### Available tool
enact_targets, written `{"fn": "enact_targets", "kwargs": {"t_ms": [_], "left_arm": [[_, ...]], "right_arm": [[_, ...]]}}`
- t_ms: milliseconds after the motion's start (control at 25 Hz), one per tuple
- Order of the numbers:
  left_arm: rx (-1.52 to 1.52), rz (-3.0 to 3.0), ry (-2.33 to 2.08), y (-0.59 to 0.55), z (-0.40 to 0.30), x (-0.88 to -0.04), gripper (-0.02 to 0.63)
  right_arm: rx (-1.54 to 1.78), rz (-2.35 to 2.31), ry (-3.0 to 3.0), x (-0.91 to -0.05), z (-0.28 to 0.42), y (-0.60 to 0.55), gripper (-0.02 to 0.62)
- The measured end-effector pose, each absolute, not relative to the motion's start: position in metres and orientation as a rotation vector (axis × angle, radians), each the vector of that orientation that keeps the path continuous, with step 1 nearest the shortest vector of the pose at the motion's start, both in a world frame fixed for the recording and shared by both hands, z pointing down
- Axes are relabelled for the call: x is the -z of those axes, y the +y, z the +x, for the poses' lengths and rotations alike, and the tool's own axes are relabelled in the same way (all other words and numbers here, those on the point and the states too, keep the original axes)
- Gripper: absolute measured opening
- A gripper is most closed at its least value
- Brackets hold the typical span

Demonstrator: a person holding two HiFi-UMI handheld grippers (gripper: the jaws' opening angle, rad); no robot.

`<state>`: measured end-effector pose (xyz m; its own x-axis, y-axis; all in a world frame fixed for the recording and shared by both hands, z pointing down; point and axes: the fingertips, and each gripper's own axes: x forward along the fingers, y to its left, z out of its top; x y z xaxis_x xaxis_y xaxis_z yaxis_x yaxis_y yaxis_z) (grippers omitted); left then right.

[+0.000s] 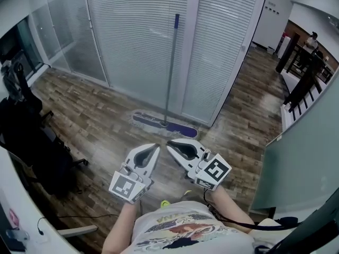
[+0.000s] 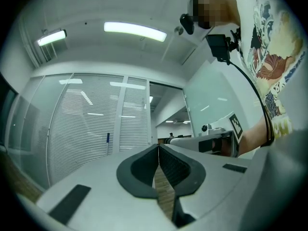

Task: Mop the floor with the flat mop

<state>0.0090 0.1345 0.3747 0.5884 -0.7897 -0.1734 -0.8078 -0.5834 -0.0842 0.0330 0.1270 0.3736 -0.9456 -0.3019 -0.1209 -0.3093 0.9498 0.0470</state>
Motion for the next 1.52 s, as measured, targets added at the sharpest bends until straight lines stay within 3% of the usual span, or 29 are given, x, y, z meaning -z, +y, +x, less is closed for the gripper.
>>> {"fn": "enact_targets", "kwargs": {"t_ms": [680, 1520], "left_arm": [[-0.128, -2.657, 1.413, 0.068, -0.011, -0.389, 0.012], [-0.044, -2.686, 1.438, -0.263, 0.007, -0.383, 0.012]], "right_arm": [[-0.036, -0.473, 3.033, -0.39, 0.018, 0.054, 0.038], [0.042, -0.403, 3.043, -0.389, 0.017, -0.279, 0.04]]}}
